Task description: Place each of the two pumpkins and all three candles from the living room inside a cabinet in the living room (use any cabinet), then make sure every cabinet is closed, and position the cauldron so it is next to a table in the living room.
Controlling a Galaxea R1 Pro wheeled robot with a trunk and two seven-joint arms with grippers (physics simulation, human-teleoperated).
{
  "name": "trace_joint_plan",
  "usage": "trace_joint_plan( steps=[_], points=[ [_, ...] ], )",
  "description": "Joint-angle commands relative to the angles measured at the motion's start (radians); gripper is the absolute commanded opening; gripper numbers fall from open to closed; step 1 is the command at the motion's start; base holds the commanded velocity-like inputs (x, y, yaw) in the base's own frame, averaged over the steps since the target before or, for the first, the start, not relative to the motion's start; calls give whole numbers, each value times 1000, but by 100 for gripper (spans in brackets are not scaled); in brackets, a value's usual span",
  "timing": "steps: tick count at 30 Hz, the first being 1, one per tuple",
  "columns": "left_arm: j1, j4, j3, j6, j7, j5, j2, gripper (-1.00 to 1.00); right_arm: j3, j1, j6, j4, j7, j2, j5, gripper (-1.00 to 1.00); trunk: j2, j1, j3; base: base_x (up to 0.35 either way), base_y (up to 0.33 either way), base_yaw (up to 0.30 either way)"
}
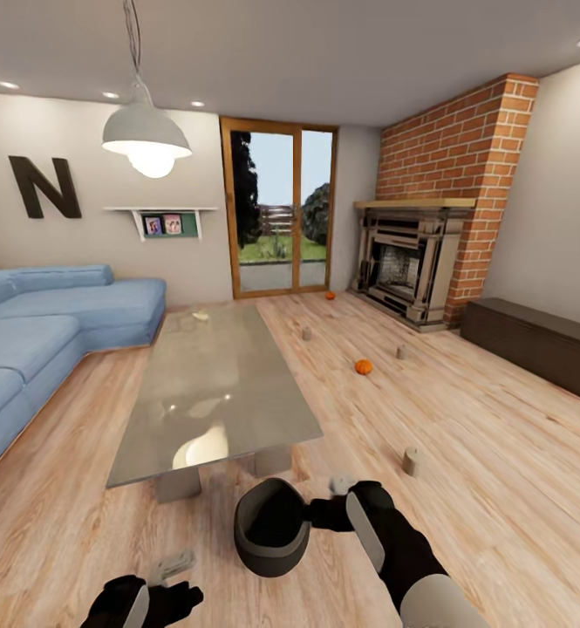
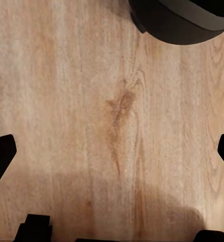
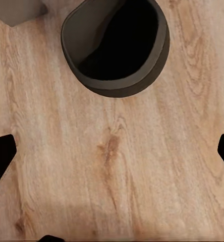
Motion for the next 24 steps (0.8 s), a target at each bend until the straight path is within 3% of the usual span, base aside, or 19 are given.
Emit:
trace_joint_plan(
  steps=[1,7,12,16,19,22,24],
  points=[
    [0,2,-2,-1,0,-1,2,100,-11,0,7,0,0,0,0,100,7,-4,2,0,0,0],
    [0,59,-3,-58,0,-21,19,100,-35,0,22,3,-2,0,-1,100,49,-27,10,0,0,0],
    [0,130,-6,-125,0,-24,20,100,-39,10,22,24,-4,0,1,100,49,-27,2,0,0,0],
    [0,180,-9,-154,1,-25,20,100,-42,14,13,119,-7,-1,2,100,49,-27,-4,0,0,0],
    [0,299,-8,-245,2,-23,23,100,-42,18,-48,268,-8,-11,10,100,49,-27,-9,0,0,0],
    [0,473,-8,-418,2,-23,32,100,-41,46,-258,450,-8,-36,14,100,49,-27,-10,0,0,0],
    [9,481,-10,-406,-1,-23,20,100,-44,44,-252,438,0,-24,7,100,63,-35,-4,0,0,0]
  ],
)
